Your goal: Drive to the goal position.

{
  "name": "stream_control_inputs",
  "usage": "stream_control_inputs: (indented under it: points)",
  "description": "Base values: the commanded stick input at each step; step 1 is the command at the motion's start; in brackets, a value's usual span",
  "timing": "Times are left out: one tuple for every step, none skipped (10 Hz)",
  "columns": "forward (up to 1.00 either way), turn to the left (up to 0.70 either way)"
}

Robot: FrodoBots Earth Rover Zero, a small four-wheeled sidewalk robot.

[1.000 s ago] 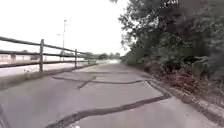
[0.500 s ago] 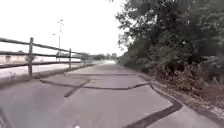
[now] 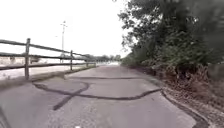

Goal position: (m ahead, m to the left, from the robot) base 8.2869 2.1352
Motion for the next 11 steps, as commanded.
stream_control_inputs:
  points:
    - [1.00,-0.01]
    - [1.00,-0.01]
    - [1.00,-0.01]
    - [1.00,-0.01]
    - [1.00,-0.01]
    - [1.00,-0.01]
    - [1.00,-0.01]
    - [1.00,-0.01]
    - [1.00,-0.01]
    - [1.00,-0.02]
    - [1.00,-0.02]
